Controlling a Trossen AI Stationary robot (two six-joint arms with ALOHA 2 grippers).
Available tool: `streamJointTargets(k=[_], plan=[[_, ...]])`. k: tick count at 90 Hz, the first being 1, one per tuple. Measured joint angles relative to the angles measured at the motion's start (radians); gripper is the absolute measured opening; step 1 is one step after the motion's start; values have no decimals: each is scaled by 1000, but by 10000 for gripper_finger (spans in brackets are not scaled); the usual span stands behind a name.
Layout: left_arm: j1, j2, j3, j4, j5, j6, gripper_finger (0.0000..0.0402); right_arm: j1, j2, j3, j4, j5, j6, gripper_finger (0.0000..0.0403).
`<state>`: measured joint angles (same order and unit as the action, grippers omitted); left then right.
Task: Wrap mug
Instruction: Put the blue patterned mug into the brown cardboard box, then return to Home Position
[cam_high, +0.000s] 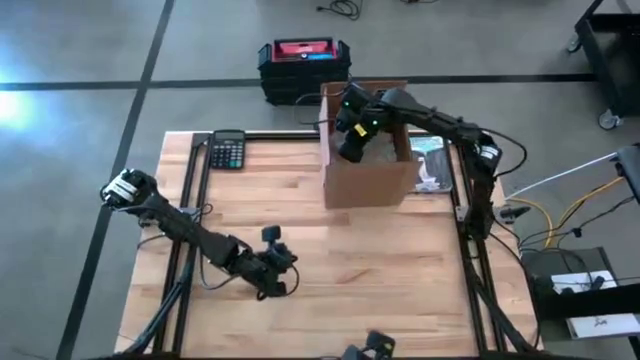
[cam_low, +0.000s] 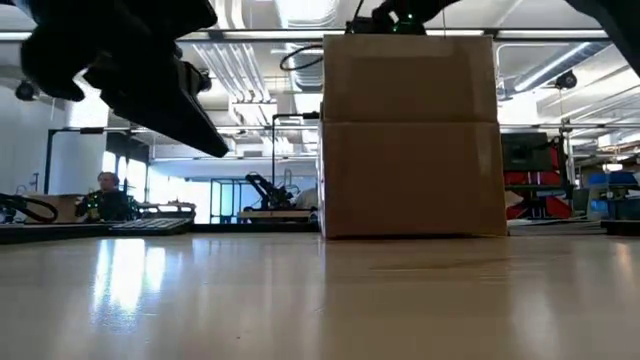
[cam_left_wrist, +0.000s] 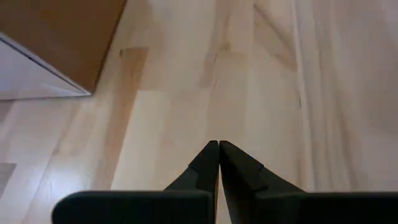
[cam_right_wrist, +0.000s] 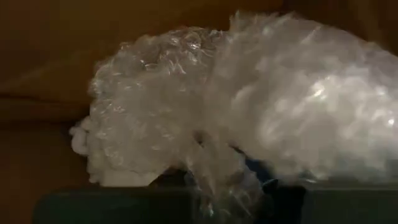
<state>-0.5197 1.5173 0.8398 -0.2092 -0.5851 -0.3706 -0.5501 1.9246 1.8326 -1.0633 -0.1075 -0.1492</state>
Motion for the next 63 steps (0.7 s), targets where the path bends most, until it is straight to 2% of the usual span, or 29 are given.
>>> streamJointTargets(k=[16, 35, 48, 63], plan=[[5, -2, 0, 0, 2, -2, 0, 6, 9, -25, -12, -17, 10, 126], [5, -85, 17, -49, 35, 2, 0, 11, -38, 170, -223, -102, 29, 225], [17, -239, 30, -120, 45, 64, 0, 27, -141, 256, -259, -112, 27, 263], [73, -433, -4, -133, 101, 148, 0, 55, -282, 207, -228, -112, 20, 284]])
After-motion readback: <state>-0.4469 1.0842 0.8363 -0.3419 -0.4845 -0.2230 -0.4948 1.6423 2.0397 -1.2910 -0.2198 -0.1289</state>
